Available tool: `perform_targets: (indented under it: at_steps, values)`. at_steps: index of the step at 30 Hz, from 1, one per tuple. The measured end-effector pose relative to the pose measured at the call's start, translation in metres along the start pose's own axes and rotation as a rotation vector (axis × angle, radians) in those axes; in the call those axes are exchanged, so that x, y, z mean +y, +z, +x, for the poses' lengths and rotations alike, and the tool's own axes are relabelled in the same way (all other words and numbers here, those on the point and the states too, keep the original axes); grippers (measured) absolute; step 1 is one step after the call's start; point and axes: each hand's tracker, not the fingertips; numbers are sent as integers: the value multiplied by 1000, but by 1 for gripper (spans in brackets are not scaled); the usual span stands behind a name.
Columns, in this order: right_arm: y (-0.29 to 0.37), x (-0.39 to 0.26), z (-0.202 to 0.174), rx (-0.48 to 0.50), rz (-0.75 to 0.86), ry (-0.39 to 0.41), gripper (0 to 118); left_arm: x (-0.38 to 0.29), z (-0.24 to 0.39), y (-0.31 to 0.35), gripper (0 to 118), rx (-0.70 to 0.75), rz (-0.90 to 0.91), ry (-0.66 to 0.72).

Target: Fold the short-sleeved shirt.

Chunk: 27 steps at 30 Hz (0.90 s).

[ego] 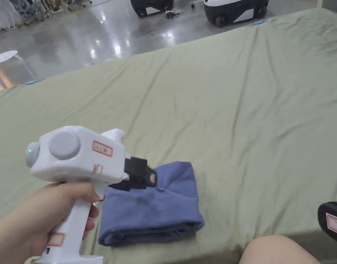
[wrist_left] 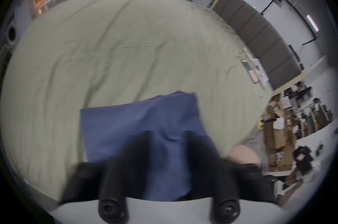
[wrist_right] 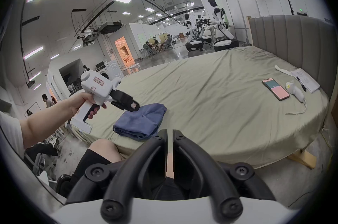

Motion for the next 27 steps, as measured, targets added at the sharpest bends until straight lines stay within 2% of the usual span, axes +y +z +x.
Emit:
perform_targets:
  at_steps: [1, 4, 8, 13, 18, 21, 27]
  values:
    - [-3, 0, -3, -1, -1, 11, 8, -3, 0, -12, 0, 37, -20, 3]
    - [-6, 1, -12, -7, -2, 35, 8, -16, 12, -50, 0, -29, -83, -19]
    - [-4, 2, -17, -10, -4, 33, 8, -21, 30, -82, 0, 13, -58, -92]
    - [-3, 6, -27, -35, -15, 55, 8, -10, 17, -78, 0, -38, -78, 17]
    - [-11, 17, -45, -38, -21, 96, 8, -15, 11, -14, 0, -256, 57, -4]
    - [-23, 25, -57, -26, -27, 141, 8, -37, -7, 36, 0, -194, 186, -97]
    - [-84, 48, -94, 48, -28, 217, 8, -83, -68, 101, 0, -56, 352, -40]
